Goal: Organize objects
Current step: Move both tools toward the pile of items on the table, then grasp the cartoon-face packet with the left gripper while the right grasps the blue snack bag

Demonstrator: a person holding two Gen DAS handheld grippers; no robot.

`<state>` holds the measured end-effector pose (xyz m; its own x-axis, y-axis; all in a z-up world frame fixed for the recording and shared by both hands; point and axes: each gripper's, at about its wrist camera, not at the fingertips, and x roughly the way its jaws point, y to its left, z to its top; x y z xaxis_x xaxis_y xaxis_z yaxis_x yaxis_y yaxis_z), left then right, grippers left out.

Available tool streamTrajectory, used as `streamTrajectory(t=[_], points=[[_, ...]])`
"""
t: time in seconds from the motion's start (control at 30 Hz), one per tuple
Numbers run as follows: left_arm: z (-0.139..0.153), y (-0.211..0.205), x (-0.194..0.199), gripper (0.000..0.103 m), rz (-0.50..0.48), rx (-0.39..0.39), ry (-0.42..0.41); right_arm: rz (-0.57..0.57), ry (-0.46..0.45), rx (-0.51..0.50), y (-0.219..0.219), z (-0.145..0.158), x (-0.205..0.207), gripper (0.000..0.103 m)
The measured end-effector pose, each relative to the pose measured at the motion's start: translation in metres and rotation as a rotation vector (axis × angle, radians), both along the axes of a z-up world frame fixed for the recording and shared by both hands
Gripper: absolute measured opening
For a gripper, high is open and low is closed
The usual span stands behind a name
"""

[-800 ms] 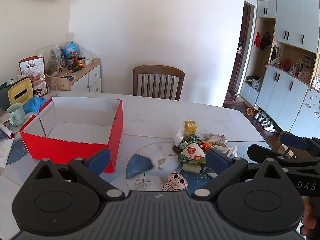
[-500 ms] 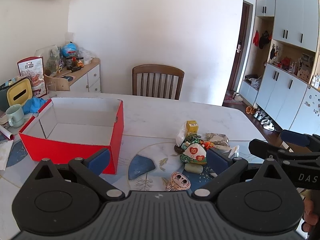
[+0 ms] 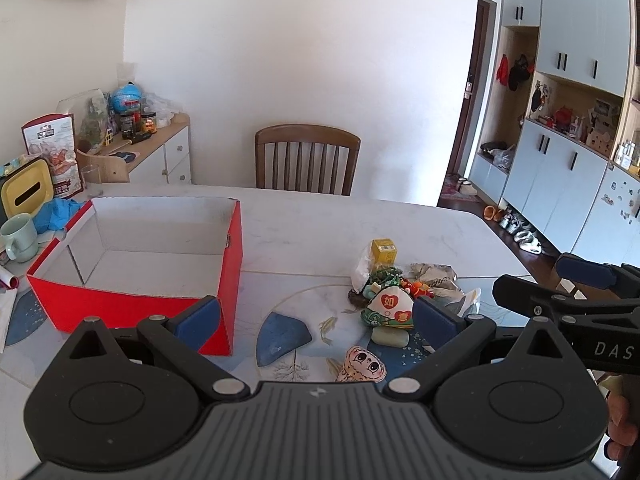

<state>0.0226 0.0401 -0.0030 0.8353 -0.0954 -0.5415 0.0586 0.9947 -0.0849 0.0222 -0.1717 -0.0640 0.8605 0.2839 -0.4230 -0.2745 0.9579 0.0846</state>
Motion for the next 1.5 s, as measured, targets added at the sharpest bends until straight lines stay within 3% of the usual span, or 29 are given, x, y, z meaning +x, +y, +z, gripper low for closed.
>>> streamTrajectory(t=[0.63, 1.03, 1.5], points=[[-0.015, 0.008, 0.043, 0.103, -0.09, -0.006, 0.036, -0.078, 0.036, -0.028, 0.009, -0.015, 0.026, 0.096], [-0.064, -0.019, 0.083, 0.103, -0.268, 0.054, 0.116, -0.2, 0.157, -0.082, -0.012, -0.05, 0.075, 0.091], [-0.128, -0.046, 0.117, 0.103, -0.375, 0.095, 0.232, -0.28, 0.352, -0.102, -0.027, -0.113, 0.122, 0.078]])
